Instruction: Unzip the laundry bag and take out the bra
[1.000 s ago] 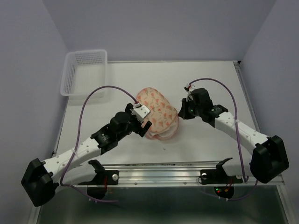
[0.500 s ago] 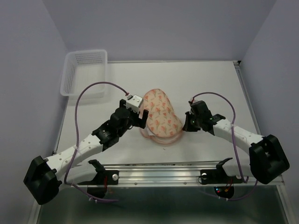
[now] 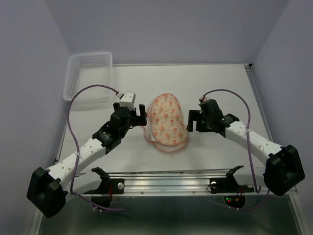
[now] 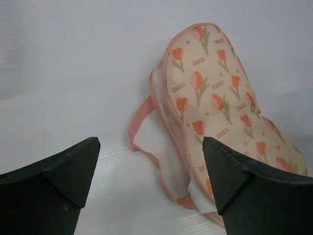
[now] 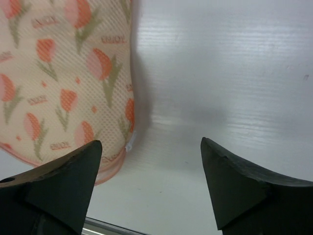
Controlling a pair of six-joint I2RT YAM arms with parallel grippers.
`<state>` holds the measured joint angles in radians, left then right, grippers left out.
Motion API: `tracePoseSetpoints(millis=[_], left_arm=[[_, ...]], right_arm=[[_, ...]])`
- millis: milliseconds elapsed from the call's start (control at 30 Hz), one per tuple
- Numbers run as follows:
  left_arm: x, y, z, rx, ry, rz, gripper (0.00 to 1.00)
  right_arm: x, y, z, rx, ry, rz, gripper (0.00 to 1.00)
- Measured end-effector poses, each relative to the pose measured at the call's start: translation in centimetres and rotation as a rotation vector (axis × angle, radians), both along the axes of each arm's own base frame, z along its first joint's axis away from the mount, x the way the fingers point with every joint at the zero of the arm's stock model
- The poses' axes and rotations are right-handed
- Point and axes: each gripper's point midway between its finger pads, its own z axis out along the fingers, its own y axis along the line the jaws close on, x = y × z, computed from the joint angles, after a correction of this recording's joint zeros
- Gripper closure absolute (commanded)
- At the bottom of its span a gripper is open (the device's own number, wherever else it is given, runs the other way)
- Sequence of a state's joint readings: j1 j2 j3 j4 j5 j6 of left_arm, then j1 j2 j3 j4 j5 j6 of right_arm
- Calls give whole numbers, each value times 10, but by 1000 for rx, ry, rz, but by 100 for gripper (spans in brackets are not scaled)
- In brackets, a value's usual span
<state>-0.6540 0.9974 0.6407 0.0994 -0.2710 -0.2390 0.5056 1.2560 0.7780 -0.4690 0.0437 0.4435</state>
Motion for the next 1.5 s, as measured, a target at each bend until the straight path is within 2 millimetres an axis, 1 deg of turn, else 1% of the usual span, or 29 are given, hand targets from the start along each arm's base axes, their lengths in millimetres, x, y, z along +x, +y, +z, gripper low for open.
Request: tracePoseSetpoints(millis=[100, 167, 233, 267, 300, 333, 433, 467, 500, 533, 567, 667, 700, 733, 833, 900, 967, 1000, 1067, 1167, 1200, 1333, 1400, 1433, 1500], left_arm=[[4, 8, 1, -26, 19, 41, 1], [6, 14, -2, -33, 34, 67, 1], [8, 23, -6, -36, 53, 98, 1], [9, 28, -7, -39, 63, 115, 1], [10, 33, -8, -41, 69, 129, 1], [11, 37, -10, -45, 76, 141, 1], [12, 49, -8, -58, 81, 171, 1], [13, 53, -6, -63, 77, 181, 1], [13, 59, -2, -72, 68, 194, 1], [12, 62, 2, -82, 55, 200, 1], [11, 67, 5, -89, 45, 209, 1], [4, 75, 7, -106, 20, 221, 1], [2, 76, 5, -108, 18, 221, 1], [-3, 78, 3, -112, 13, 218, 1], [-15, 81, -8, -118, 12, 208, 1], [-20, 82, -7, -126, 0, 202, 1], [-20, 84, -1, -132, -24, 205, 1], [-20, 84, 3, -138, -41, 207, 1], [-19, 86, 10, -142, -66, 211, 1], [-19, 87, 11, -138, -74, 214, 1], [-19, 87, 11, -137, -74, 215, 1], [-18, 88, 12, -132, -79, 214, 1], [-18, 88, 12, -129, -80, 214, 1], [-18, 88, 12, -129, -81, 213, 1], [-18, 88, 12, -129, -82, 213, 1]], right_arm=[[16, 6, 27, 14, -61, -1, 5], [29, 15, 53, 42, -120, 9, 4], [37, 30, 75, 66, -167, 37, 4], [41, 40, 86, 76, -195, 56, 4], [42, 47, 90, 80, -203, 71, 4], [47, 57, 100, 83, -222, 87, 4], [49, 95, 93, 58, -208, 161, 4], [50, 112, 87, 35, -200, 187, 4], [50, 125, 80, 24, -190, 212, 4], [50, 132, 75, 13, -184, 223, 5], [50, 145, 66, -11, -172, 243, 5], [49, 168, 38, -82, -145, 274, 7], [49, 171, 33, -100, -143, 277, 8], [48, 179, 26, -125, -141, 288, 8], [57, 199, 18, -181, -165, 293, 13], [66, 211, 13, -219, -193, 284, 13], [74, 216, 12, -250, -212, 265, 16], [76, 217, 11, -254, -215, 261, 16], [83, 217, 5, -294, -225, 242, 20], [88, 213, -6, -343, -225, 223, 27], [89, 211, -8, -357, -223, 219, 33], [91, 206, -12, -394, -222, 208, 44], [92, 205, -12, -403, -224, 203, 52], [92, 204, -12, -405, -226, 201, 58], [92, 204, -11, -405, -227, 198, 67]])
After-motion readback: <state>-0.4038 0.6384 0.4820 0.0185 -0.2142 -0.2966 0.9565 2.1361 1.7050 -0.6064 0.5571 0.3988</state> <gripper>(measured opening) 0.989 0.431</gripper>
